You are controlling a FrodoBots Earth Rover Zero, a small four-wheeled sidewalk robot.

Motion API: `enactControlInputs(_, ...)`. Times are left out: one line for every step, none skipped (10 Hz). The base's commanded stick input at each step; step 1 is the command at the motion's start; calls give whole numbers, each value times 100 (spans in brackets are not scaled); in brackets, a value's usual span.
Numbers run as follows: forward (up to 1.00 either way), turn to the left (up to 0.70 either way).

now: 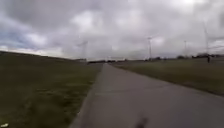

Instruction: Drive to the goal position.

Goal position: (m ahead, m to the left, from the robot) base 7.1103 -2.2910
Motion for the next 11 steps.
enactControlInputs(100, 1)
enactControlInputs(100, 1)
enactControlInputs(100, 1)
enactControlInputs(100, 1)
enactControlInputs(100, 1)
enactControlInputs(100, 1)
enactControlInputs(100, 1)
enactControlInputs(100, 1)
enactControlInputs(100, 1)
enactControlInputs(100, 1)
enactControlInputs(100, 1)
